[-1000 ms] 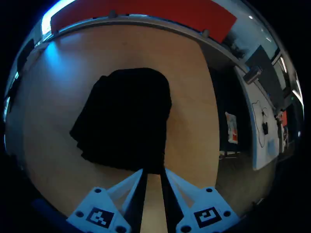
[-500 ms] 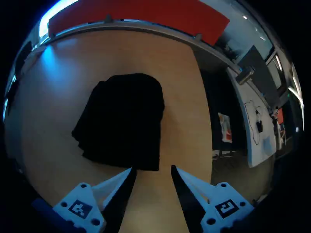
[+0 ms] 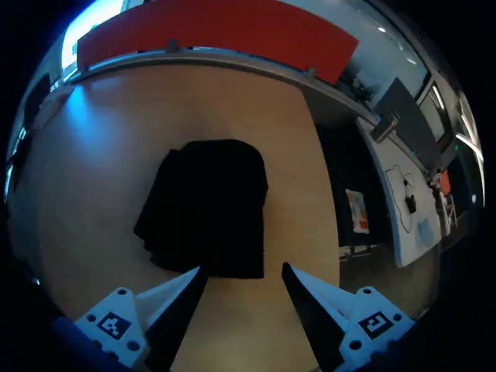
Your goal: Fold towel
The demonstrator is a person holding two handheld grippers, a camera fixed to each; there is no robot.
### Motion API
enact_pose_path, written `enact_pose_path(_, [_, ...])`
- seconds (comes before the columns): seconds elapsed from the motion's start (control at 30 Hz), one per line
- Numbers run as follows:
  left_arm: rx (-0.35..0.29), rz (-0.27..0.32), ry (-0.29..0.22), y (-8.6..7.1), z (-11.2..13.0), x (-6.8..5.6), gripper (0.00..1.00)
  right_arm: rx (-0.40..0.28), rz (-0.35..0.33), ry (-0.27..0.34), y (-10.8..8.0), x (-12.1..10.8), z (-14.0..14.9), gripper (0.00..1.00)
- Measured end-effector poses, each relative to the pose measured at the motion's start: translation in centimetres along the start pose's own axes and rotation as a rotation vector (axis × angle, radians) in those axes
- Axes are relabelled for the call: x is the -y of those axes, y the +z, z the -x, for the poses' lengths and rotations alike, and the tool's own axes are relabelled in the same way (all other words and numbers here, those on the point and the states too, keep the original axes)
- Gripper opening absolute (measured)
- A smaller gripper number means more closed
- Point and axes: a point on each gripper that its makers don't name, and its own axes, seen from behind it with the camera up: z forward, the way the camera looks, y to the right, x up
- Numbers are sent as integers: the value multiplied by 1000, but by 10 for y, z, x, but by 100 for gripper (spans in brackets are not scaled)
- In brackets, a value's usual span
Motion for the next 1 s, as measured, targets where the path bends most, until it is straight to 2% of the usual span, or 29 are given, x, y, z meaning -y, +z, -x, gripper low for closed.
enact_pose_path(0.47, [-25,-4,-17,-1,-11,6,97,-247,9,97,-25,25,-58,92])
enact_pose_path(0.7, [-44,-5,-24,2,-21,8,97,-416,-5,175,-50,40,-98,92])
enact_pose_path(1.0, [-81,-1,-29,7,-37,7,97,-618,13,259,-87,42,-146,92])
